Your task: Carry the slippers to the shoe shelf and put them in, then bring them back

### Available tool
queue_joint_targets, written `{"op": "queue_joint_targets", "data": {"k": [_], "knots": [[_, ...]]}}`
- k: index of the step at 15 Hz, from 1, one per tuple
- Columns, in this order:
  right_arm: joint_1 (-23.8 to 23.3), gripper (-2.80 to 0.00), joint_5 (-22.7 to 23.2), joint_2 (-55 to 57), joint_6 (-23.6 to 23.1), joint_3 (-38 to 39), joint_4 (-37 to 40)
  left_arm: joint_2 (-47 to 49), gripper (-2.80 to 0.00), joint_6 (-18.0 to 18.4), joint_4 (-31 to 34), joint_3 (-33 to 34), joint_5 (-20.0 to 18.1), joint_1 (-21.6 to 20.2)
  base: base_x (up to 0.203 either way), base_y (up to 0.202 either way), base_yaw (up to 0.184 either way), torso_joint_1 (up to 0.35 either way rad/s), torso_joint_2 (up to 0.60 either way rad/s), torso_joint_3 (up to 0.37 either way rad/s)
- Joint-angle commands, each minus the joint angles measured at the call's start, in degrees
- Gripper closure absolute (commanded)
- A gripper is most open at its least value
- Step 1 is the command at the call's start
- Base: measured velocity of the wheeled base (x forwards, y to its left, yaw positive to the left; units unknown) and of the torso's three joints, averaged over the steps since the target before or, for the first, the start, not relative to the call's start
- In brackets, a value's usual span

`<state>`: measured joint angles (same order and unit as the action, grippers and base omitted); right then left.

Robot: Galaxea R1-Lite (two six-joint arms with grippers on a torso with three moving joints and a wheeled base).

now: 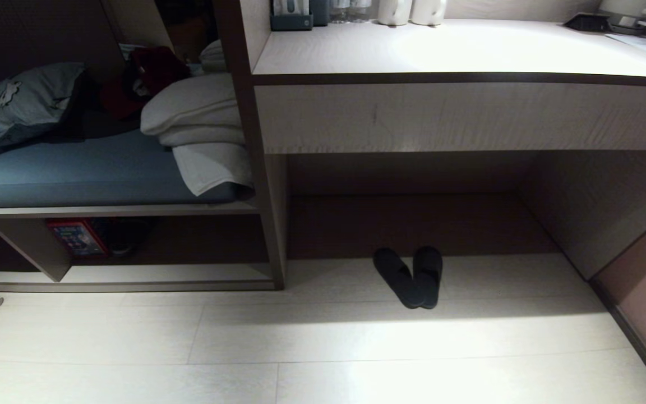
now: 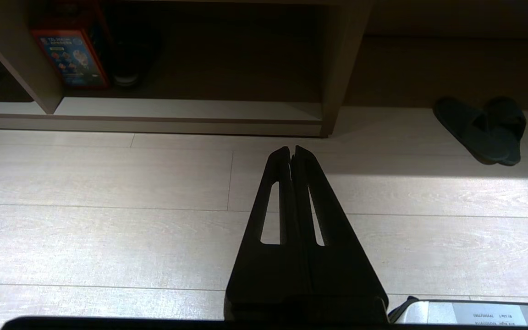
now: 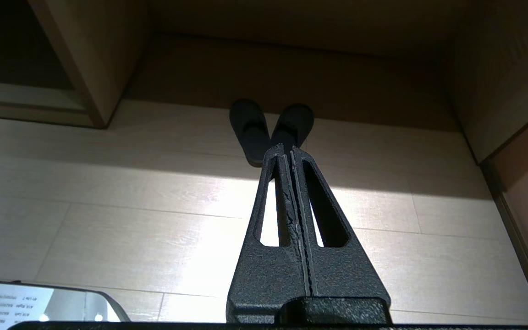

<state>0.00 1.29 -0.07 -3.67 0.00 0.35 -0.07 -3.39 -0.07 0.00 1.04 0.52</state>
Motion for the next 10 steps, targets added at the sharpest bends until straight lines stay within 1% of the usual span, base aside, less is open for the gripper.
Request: {"op": "queue_joint_targets", "data": {"k": [1, 10], "knots": [[0.00, 0.00, 0.03, -0.01, -0.02, 0.09, 0.00, 0.07, 0.00, -0.04, -0.01, 0.00, 0.02, 0.00, 0.000, 0.000, 0.000, 0.000, 0.00, 0.000], [0.00, 0.00, -0.06, -0.01, 0.24, 0.02, 0.00, 0.07, 0.00, -0.04, -0.01, 0.00, 0.02, 0.00, 0.000, 0.000, 0.000, 0.000, 0.00, 0.000]]}}
